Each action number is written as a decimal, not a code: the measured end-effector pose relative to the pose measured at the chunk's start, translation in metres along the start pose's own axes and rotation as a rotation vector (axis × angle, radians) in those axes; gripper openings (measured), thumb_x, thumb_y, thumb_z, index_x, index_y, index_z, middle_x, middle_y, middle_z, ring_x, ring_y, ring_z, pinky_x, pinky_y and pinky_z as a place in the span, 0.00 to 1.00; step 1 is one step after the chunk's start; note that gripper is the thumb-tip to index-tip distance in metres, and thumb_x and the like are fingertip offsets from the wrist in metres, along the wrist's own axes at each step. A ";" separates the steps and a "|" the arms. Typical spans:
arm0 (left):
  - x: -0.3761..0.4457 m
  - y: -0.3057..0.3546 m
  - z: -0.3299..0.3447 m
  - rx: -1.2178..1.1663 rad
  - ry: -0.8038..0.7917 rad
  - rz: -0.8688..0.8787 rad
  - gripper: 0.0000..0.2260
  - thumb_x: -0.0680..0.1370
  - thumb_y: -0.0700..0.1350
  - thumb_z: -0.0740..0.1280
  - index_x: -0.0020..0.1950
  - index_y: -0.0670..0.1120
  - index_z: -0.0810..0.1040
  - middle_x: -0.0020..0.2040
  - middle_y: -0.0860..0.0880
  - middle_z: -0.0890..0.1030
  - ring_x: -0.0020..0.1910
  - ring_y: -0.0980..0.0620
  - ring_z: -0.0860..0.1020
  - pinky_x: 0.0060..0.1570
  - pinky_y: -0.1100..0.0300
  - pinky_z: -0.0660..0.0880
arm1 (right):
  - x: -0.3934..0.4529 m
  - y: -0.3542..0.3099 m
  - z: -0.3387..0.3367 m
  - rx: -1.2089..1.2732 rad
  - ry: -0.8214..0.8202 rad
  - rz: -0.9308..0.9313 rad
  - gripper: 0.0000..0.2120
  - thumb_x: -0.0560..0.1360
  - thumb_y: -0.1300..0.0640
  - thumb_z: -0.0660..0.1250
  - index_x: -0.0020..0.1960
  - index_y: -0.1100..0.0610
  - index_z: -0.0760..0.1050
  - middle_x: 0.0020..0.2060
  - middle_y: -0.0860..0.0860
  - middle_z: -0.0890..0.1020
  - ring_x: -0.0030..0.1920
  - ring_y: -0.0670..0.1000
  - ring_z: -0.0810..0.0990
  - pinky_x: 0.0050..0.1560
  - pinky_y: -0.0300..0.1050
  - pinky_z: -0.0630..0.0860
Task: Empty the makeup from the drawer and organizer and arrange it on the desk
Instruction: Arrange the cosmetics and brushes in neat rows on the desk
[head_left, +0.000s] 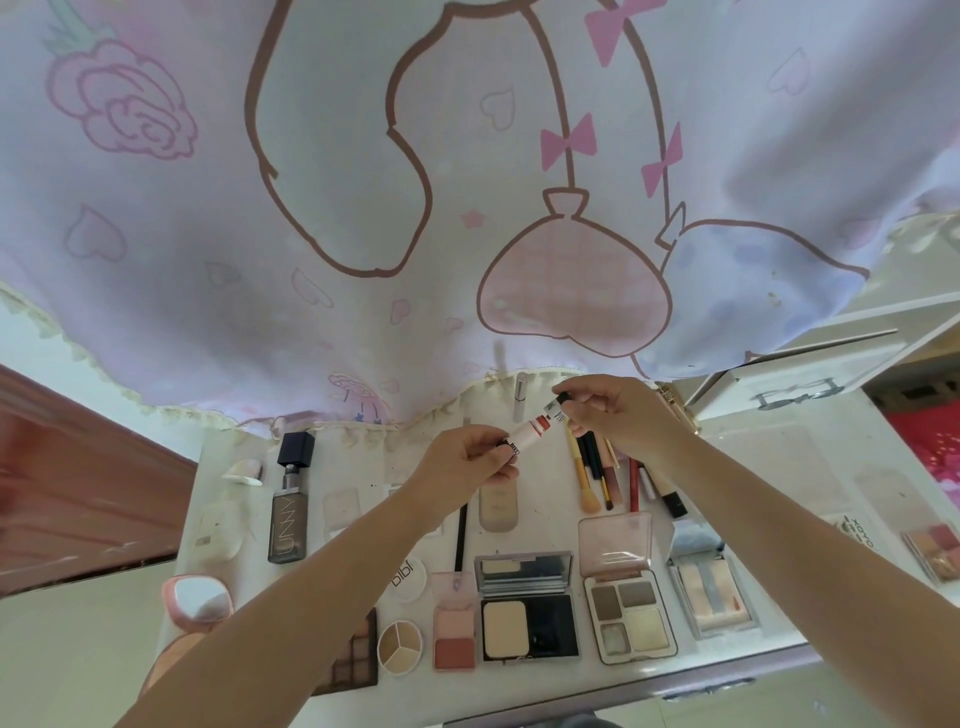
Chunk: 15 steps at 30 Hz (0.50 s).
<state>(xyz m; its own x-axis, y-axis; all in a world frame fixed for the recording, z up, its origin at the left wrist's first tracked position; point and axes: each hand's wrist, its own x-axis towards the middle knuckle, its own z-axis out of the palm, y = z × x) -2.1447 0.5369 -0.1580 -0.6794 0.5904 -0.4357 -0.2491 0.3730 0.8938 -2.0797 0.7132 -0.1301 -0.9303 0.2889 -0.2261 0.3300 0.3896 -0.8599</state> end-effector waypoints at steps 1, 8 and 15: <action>0.000 0.000 0.000 -0.001 0.005 0.004 0.08 0.77 0.35 0.62 0.55 0.39 0.76 0.40 0.48 0.79 0.31 0.62 0.80 0.39 0.69 0.79 | 0.000 0.000 0.000 0.002 -0.004 0.001 0.12 0.75 0.61 0.63 0.58 0.57 0.76 0.42 0.49 0.81 0.29 0.31 0.77 0.40 0.20 0.72; -0.002 -0.002 0.002 -0.021 0.004 0.008 0.09 0.77 0.34 0.61 0.57 0.38 0.75 0.40 0.47 0.79 0.30 0.63 0.80 0.38 0.70 0.78 | -0.001 0.001 0.001 0.035 -0.029 0.011 0.12 0.75 0.63 0.64 0.58 0.58 0.76 0.41 0.49 0.80 0.29 0.32 0.78 0.37 0.21 0.73; -0.002 -0.004 0.008 -0.060 0.002 0.019 0.07 0.77 0.34 0.61 0.52 0.41 0.76 0.39 0.48 0.79 0.30 0.63 0.80 0.40 0.69 0.78 | -0.003 0.008 0.006 0.054 -0.033 0.042 0.10 0.74 0.62 0.65 0.54 0.55 0.77 0.36 0.46 0.80 0.30 0.34 0.79 0.46 0.32 0.77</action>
<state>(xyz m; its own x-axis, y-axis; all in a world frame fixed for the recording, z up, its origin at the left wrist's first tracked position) -2.1371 0.5405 -0.1615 -0.6857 0.5957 -0.4183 -0.2767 0.3182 0.9067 -2.0751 0.7107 -0.1393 -0.9208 0.2746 -0.2770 0.3609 0.3300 -0.8723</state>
